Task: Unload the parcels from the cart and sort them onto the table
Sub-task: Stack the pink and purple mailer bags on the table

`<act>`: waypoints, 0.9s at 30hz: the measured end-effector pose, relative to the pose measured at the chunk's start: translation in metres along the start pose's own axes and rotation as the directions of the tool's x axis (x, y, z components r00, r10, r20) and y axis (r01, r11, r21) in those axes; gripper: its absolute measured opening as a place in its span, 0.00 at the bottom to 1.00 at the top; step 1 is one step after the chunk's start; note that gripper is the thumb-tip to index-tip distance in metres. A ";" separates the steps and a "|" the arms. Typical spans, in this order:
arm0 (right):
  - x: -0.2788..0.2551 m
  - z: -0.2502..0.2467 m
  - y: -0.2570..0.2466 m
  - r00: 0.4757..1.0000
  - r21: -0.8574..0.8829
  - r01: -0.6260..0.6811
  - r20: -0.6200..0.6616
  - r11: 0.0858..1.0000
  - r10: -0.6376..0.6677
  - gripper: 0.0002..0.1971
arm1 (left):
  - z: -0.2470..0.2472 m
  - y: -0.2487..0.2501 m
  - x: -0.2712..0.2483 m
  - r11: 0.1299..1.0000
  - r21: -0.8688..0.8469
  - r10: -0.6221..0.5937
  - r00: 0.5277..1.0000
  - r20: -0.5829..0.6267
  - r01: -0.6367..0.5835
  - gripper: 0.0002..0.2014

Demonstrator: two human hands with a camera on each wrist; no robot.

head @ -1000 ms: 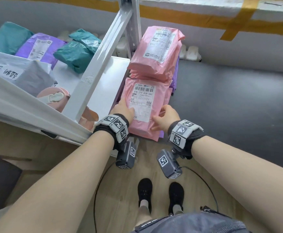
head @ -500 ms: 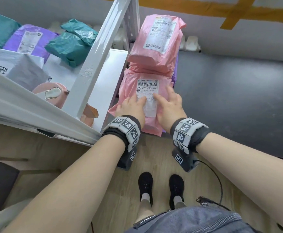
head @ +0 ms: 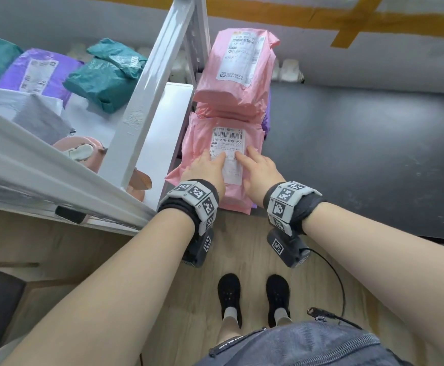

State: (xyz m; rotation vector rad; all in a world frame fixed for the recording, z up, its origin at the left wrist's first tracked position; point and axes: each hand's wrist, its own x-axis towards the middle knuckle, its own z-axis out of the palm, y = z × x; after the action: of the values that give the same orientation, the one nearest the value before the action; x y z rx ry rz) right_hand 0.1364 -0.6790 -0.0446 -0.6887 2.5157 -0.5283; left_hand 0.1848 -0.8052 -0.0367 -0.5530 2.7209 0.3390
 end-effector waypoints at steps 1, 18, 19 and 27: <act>-0.003 -0.002 -0.001 1.000 0.009 -0.004 -0.008 1.000 0.004 0.33 | -0.001 0.000 -0.002 1.000 0.000 0.013 1.000 -0.028 -0.013 0.32; -0.052 -0.054 0.019 0.971 0.090 -0.122 -0.193 0.988 0.138 0.33 | -0.039 0.056 -0.025 0.951 0.035 0.309 0.934 -0.178 -0.308 0.19; -0.057 -0.059 0.026 0.964 0.091 -0.144 -0.211 0.985 0.160 0.33 | -0.042 0.066 -0.028 0.946 0.047 0.325 0.929 -0.180 -0.322 0.20; -0.126 -0.123 0.100 0.879 0.166 -0.228 -0.388 0.959 0.276 0.32 | -0.060 0.187 -0.054 0.858 0.179 0.510 0.842 -0.177 -0.482 0.22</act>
State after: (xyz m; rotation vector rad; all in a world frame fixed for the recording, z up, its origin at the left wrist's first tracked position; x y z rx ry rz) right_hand 0.1293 -0.5010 0.0509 -0.2088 2.8731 -0.7814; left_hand 0.1370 -0.6376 0.0686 0.1818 3.0463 0.2337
